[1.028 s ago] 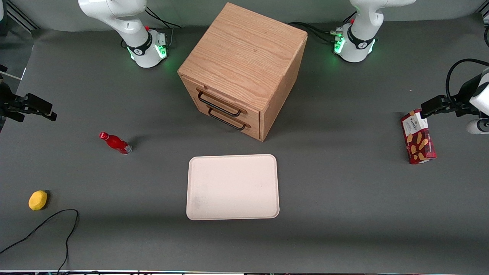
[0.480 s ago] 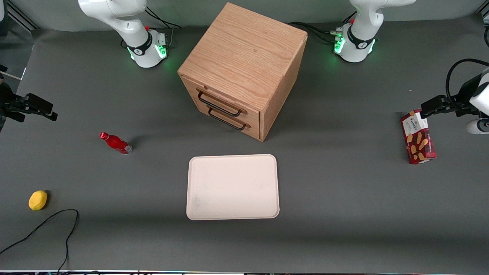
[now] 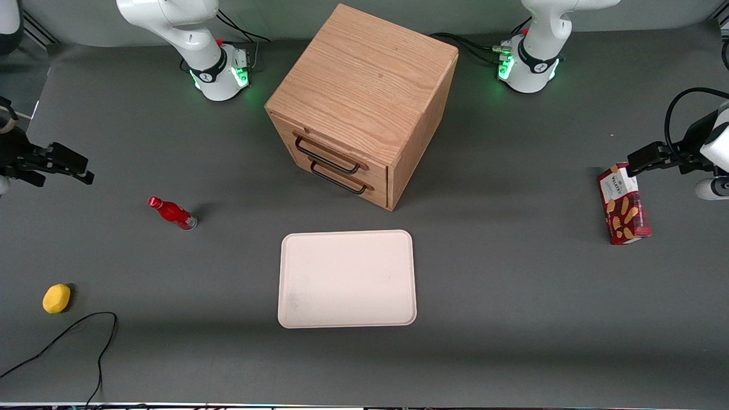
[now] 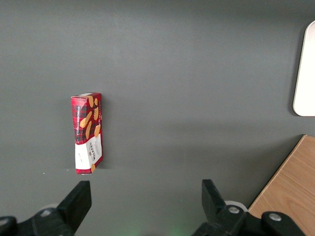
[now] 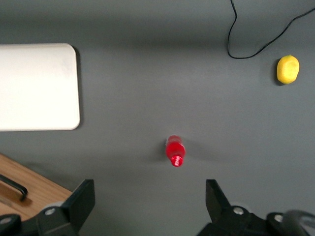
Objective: Open upper drawer
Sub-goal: 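Move the right gripper toward the cabinet's upper drawer handle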
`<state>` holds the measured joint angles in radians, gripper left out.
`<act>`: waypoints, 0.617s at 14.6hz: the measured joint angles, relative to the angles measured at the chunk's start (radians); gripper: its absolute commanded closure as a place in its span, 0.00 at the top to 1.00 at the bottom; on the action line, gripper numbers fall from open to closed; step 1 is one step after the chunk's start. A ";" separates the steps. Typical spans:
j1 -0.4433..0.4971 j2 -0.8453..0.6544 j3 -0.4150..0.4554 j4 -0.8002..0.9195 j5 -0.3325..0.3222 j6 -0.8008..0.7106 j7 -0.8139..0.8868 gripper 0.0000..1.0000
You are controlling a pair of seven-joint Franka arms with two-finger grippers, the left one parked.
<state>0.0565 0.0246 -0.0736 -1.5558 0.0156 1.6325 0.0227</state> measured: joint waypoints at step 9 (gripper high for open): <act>0.008 0.038 0.120 0.000 0.000 0.066 0.089 1.00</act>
<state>0.0648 0.0628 0.0462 -1.5562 0.0158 1.6985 0.1117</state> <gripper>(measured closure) 0.000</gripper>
